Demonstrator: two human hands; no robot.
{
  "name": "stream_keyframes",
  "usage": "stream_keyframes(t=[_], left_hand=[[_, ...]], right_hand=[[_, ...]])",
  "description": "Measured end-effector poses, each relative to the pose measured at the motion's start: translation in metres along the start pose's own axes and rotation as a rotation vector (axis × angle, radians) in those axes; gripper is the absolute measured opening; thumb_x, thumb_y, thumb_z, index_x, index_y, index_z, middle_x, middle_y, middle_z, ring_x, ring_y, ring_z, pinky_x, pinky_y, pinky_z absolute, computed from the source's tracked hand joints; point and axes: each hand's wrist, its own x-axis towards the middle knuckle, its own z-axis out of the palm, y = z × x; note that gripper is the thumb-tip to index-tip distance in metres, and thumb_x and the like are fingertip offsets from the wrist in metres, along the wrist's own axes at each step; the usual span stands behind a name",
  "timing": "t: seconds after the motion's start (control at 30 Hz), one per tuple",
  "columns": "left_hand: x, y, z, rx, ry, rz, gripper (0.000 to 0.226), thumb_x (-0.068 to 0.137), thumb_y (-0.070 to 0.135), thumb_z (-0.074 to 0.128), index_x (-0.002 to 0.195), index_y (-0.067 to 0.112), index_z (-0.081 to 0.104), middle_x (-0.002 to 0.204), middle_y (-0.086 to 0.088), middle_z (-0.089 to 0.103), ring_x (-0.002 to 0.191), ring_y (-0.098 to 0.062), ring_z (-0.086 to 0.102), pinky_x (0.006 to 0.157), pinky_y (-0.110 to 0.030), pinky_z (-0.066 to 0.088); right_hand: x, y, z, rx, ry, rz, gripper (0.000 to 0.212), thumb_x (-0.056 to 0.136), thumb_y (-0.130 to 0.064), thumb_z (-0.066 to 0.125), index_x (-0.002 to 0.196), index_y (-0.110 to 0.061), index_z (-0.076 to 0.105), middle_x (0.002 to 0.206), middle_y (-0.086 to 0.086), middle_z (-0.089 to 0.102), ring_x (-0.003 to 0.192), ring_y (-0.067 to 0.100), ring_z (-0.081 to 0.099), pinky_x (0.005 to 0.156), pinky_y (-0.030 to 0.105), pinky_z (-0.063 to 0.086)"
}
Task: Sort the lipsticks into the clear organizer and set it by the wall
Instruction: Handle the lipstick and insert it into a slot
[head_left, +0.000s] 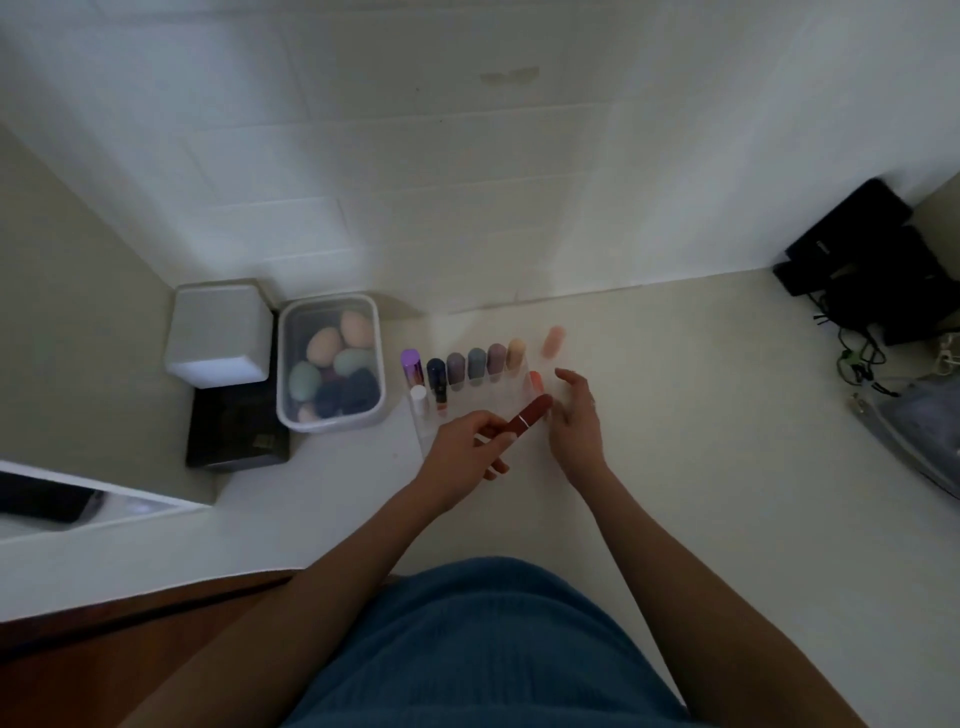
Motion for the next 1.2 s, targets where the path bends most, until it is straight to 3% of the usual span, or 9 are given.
stream_keyframes(t=[0.17,0.37,0.57,0.67,0.8,0.87,1.0,1.1,1.2], left_hand=[[0.001,-0.005,-0.002,0.002,0.023,-0.016,0.006,0.091,0.024,0.058,0.096,0.022,0.059,0.085,0.007,0.063,0.059,-0.002,0.065,0.051,-0.010,0.051],[0.003,-0.003,0.000,-0.014,0.040,-0.009,0.007,0.091,0.024,0.057,0.096,0.020,0.060,0.081,0.008,0.063,0.057,-0.001,0.065,0.051,-0.010,0.050],[0.003,-0.001,0.003,-0.045,0.026,-0.011,0.010,0.094,0.021,0.052,0.098,0.018,0.060,0.084,0.006,0.064,0.057,-0.003,0.065,0.053,-0.011,0.052],[0.003,0.001,0.003,-0.090,0.023,-0.037,0.018,0.097,0.020,0.046,0.104,0.013,0.061,0.084,0.004,0.065,0.057,-0.006,0.064,0.053,-0.013,0.053],[0.001,0.002,0.002,-0.126,0.006,-0.059,0.022,0.098,0.019,0.044,0.109,0.011,0.060,0.088,0.001,0.065,0.059,-0.010,0.064,0.053,-0.013,0.053],[-0.001,0.002,0.001,-0.134,0.010,-0.056,0.023,0.098,0.020,0.044,0.110,0.011,0.060,0.088,0.002,0.065,0.060,-0.010,0.064,0.053,-0.012,0.052],[-0.001,0.003,-0.003,-0.166,0.034,-0.060,0.020,0.098,0.021,0.044,0.108,0.015,0.059,0.090,-0.001,0.066,0.062,-0.012,0.064,0.054,-0.015,0.052],[-0.003,0.003,-0.006,-0.151,0.032,-0.047,0.018,0.095,0.025,0.050,0.110,0.017,0.058,0.087,0.001,0.067,0.057,-0.008,0.065,0.052,-0.016,0.052],[-0.005,0.002,-0.006,-0.125,0.029,-0.057,0.014,0.093,0.022,0.054,0.107,0.023,0.057,0.084,0.001,0.068,0.050,-0.004,0.063,0.046,-0.015,0.049]], right_hand=[[-0.001,-0.003,0.011,0.085,-0.046,-0.049,0.025,0.102,-0.021,0.034,0.125,-0.020,0.043,0.110,-0.016,0.049,0.100,0.001,0.049,0.088,0.015,0.036],[0.001,-0.001,-0.001,0.122,-0.023,0.043,0.036,0.101,-0.019,0.033,0.137,-0.019,0.038,0.140,-0.002,0.044,0.124,0.010,0.041,0.100,0.025,0.032],[-0.020,-0.005,-0.011,0.125,0.036,-0.037,0.031,0.101,-0.023,0.037,0.129,-0.027,0.051,0.140,-0.004,0.050,0.132,0.011,0.041,0.107,0.027,0.032],[-0.030,-0.011,-0.009,0.082,-0.010,-0.120,0.031,0.100,-0.022,0.041,0.128,-0.028,0.054,0.135,-0.004,0.057,0.125,0.009,0.049,0.105,0.027,0.041],[-0.033,-0.024,-0.009,0.144,-0.003,-0.134,0.023,0.096,-0.021,0.051,0.117,-0.027,0.056,0.111,-0.016,0.064,0.102,-0.007,0.057,0.081,0.001,0.043],[-0.032,-0.030,-0.011,0.175,-0.005,-0.113,0.016,0.094,-0.019,0.055,0.108,-0.027,0.056,0.105,-0.017,0.065,0.101,-0.004,0.060,0.078,0.003,0.044],[-0.031,-0.036,-0.013,0.206,-0.009,-0.068,0.010,0.090,-0.022,0.060,0.098,-0.026,0.056,0.107,-0.002,0.071,0.095,0.004,0.066,0.078,0.018,0.046],[-0.033,-0.038,-0.010,0.221,-0.003,-0.055,0.009,0.089,-0.023,0.061,0.094,-0.023,0.054,0.104,0.004,0.072,0.084,0.006,0.066,0.069,0.012,0.046],[-0.033,-0.041,-0.011,0.311,0.118,-0.019,0.009,0.090,-0.022,0.061,0.091,-0.024,0.052,0.088,-0.003,0.071,0.076,0.002,0.065,0.064,0.014,0.047]])
